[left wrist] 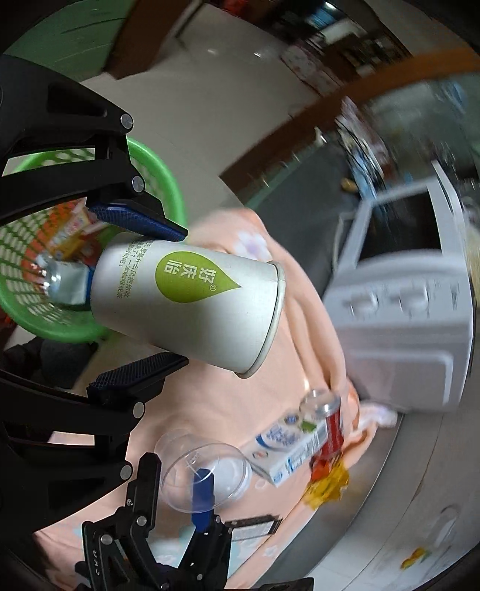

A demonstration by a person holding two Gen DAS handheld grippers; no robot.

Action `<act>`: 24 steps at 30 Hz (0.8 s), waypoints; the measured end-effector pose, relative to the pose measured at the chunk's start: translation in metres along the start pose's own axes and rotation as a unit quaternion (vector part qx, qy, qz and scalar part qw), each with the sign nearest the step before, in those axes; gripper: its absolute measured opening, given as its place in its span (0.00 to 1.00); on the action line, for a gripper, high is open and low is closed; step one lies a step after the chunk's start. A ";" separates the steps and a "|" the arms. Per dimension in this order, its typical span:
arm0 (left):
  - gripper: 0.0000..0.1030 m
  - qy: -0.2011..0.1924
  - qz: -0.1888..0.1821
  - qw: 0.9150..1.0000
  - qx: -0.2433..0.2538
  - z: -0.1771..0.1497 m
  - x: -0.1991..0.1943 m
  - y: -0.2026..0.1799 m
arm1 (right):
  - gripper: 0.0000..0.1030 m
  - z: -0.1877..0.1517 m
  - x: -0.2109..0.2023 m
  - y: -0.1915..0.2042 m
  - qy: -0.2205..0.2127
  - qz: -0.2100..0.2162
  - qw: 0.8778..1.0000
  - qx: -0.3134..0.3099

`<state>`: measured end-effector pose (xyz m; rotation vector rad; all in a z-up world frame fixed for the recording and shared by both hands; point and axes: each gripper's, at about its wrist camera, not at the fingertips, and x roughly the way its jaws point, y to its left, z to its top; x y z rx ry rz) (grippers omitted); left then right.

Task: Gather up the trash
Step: 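Carry the paper cup and clear cup over the green basket, then open the left gripper over the basket while the right gripper releases the clear cup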

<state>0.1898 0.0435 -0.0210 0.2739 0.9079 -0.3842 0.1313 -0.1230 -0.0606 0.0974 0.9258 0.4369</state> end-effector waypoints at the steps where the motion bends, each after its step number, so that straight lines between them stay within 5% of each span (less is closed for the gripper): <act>1: 0.59 0.001 0.007 1.000 -0.010 -0.006 -0.003 0.007 | 0.55 0.002 0.003 0.004 0.002 0.004 1.000 -0.004; 24: 0.61 0.062 0.105 0.979 -0.163 -0.096 -0.007 0.120 | 0.59 0.017 0.088 0.108 0.075 0.084 0.993 -0.046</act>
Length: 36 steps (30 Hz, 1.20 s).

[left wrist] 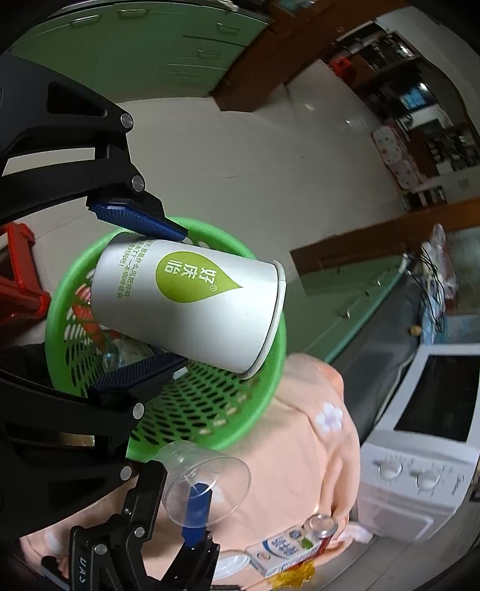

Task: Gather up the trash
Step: 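Open the left gripper over the basket while the right gripper releases the clear cup, then move both open grippers back over the towel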

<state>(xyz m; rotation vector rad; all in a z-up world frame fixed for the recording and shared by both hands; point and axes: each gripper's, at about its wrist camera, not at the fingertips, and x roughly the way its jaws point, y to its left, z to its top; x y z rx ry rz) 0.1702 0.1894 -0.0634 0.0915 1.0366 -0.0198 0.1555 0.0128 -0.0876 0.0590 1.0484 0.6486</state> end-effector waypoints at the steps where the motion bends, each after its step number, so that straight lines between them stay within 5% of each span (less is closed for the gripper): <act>1: 0.61 0.005 0.003 1.000 -0.004 -0.001 0.002 0.003 | 0.66 0.000 0.001 0.000 0.000 0.002 1.000 0.002; 11: 0.73 0.014 0.000 1.000 -0.024 -0.007 0.008 0.005 | 0.74 -0.006 -0.013 -0.007 -0.018 -0.003 1.000 0.014; 19: 0.79 -0.001 -0.020 1.000 -0.016 -0.003 -0.006 -0.022 | 0.79 -0.029 -0.063 -0.038 -0.050 -0.070 0.996 0.027; 28: 0.86 -0.019 -0.066 0.997 0.027 0.011 -0.019 -0.101 | 0.82 -0.078 -0.127 -0.108 -0.073 -0.162 0.980 0.094; 36: 0.89 -0.023 -0.104 0.991 0.075 0.029 -0.024 -0.180 | 0.84 -0.118 -0.160 -0.166 -0.081 -0.198 0.964 0.157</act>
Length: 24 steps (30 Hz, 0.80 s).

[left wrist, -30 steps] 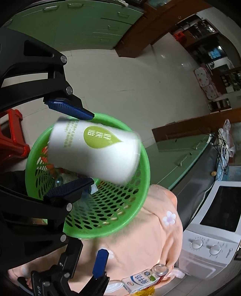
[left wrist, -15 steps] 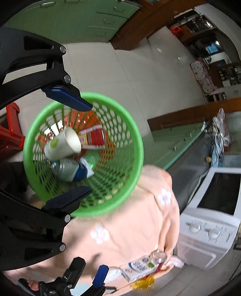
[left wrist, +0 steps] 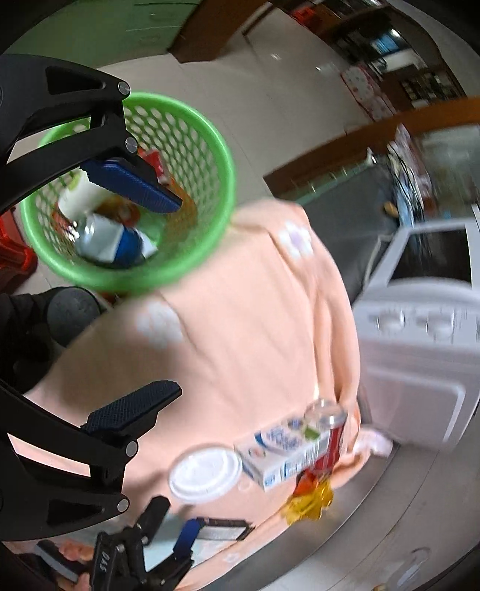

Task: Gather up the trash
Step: 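Move both open grippers back over the towel, then grasp the white plastic lid with the right gripper while the left gripper grasps the milk carton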

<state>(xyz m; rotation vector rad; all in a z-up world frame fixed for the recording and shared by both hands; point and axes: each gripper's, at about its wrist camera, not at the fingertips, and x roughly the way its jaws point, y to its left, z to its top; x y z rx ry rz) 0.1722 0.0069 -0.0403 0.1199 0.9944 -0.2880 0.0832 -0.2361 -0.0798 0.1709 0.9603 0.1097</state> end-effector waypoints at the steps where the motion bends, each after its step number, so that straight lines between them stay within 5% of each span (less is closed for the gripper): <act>1: 0.90 0.000 -0.003 1.000 0.006 0.004 0.001 -0.008 | 0.85 -0.001 0.000 -0.003 0.000 0.000 1.000 0.001; 9: 0.91 0.000 -0.016 0.999 0.041 0.041 0.012 -0.053 | 0.88 0.000 0.020 -0.008 0.016 -0.001 1.000 -0.004; 24: 0.92 0.009 -0.032 0.998 0.049 0.082 0.033 -0.077 | 0.90 0.011 0.056 0.002 0.041 -0.025 0.997 -0.063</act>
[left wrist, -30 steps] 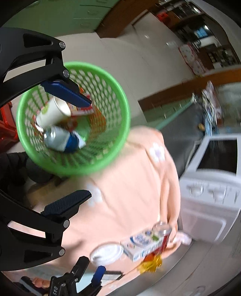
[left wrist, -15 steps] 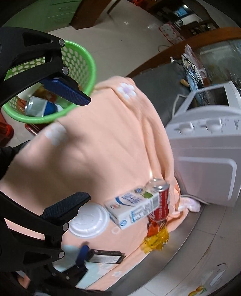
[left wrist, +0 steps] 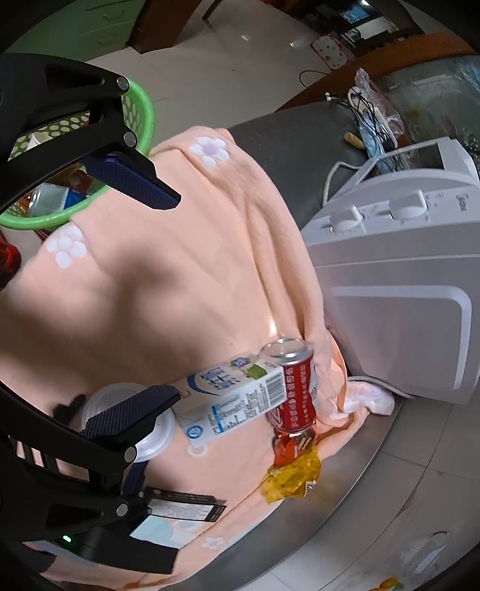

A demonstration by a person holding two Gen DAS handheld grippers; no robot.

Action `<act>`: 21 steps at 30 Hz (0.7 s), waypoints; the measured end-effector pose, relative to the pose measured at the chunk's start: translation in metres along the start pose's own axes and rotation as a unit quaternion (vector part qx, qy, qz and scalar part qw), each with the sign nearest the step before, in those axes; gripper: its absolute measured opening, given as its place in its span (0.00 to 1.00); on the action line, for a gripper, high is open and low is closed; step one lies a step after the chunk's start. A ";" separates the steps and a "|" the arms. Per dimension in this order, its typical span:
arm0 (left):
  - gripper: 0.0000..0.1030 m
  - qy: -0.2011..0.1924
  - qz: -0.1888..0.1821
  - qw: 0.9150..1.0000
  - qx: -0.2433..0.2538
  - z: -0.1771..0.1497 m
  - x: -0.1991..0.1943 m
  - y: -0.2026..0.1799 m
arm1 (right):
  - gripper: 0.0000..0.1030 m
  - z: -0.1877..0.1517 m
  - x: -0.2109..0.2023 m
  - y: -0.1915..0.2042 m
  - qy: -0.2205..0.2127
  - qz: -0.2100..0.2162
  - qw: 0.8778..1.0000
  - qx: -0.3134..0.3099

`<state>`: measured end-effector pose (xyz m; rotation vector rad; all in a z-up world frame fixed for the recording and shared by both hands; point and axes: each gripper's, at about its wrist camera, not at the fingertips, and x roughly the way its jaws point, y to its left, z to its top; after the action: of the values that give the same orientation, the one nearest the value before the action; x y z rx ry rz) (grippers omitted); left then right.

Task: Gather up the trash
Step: 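Grasp the white plastic lid with the right gripper while the left gripper grasps the milk carton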

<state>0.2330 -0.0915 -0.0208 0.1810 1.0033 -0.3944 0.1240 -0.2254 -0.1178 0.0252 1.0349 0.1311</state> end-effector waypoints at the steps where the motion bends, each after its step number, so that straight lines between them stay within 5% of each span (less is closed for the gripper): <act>1: 0.92 0.001 0.000 1.000 0.001 0.002 0.001 -0.002 | 0.90 0.000 0.002 0.002 0.001 -0.004 1.000 -0.007; 21: 0.92 0.050 -0.056 0.997 -0.013 0.037 0.040 -0.052 | 0.85 -0.013 -0.017 -0.021 -0.024 0.010 0.999 0.043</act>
<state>0.2602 -0.1604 -0.0336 0.1227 1.1196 -0.4785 0.1067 -0.2485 -0.1115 0.1163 0.9915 0.1046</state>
